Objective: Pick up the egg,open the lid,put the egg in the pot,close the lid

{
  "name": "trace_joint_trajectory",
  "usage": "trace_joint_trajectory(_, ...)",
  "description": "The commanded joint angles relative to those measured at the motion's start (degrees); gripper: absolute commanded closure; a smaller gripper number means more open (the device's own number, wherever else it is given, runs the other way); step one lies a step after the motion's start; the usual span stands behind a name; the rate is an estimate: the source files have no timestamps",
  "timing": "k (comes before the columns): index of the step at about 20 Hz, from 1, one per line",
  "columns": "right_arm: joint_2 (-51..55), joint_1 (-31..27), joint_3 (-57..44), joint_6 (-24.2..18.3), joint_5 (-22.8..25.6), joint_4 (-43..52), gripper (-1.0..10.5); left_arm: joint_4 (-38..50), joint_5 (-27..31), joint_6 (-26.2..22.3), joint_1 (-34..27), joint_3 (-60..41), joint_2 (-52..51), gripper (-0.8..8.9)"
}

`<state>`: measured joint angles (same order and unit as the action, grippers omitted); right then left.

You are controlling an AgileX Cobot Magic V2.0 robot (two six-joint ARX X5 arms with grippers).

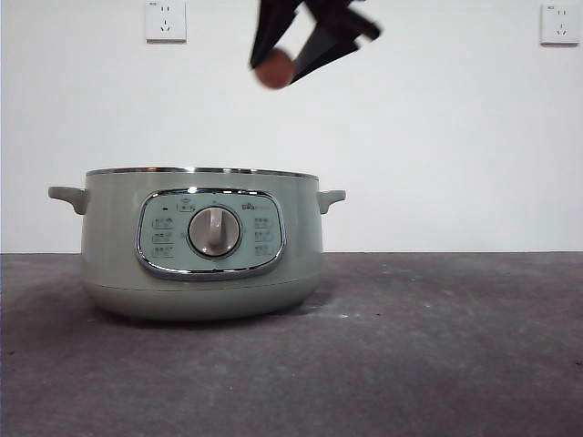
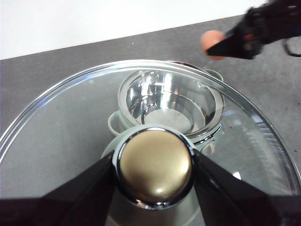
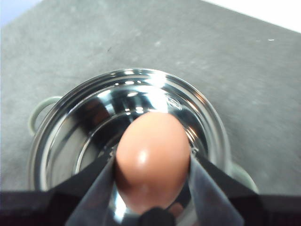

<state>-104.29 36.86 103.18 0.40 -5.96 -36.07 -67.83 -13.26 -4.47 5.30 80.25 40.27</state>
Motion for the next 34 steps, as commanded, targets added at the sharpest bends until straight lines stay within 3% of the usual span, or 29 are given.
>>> trace_joint_trajectory(1,-7.6,1.0,7.5,-1.2,0.0,-2.1,9.6,2.7,-0.7,-0.3,-0.2,0.7,-0.6,8.22)
trace_joint_trajectory(5,-17.9,2.1,16.0,-2.4,0.1,-5.1,9.6,2.7,-0.7,-0.3,-0.2,0.7,-0.6,8.22)
trace_joint_trajectory(10,-24.4,3.3,17.4,-4.3,0.9,-6.2,9.6,2.7,-0.7,-0.3,-0.2,0.7,-0.6,8.22)
trace_joint_trajectory(27,-29.0,3.7,17.4,-6.9,2.4,-13.6,9.6,2.7,-0.7,-0.3,-0.2,0.7,-0.6,8.22)
trace_joint_trajectory(29,-29.0,3.7,17.4,-6.9,2.3,-13.4,9.1,2.7,-0.7,-0.3,-0.2,0.7,-0.6,8.22)
trace_joint_trajectory(31,-28.9,3.7,17.5,-6.8,2.3,-13.3,5.7,2.7,-0.7,-0.3,-0.2,0.7,-0.6,8.22)
trace_joint_trajectory(32,-28.9,3.7,17.8,-6.6,2.3,-13.5,4.7,2.7,-0.7,-0.3,-0.2,0.7,-0.6,8.22)
trace_joint_trajectory(34,-28.6,3.7,19.6,-6.2,1.3,-14.1,4.7,2.6,-0.7,-0.3,-0.2,0.7,-0.6,8.22)
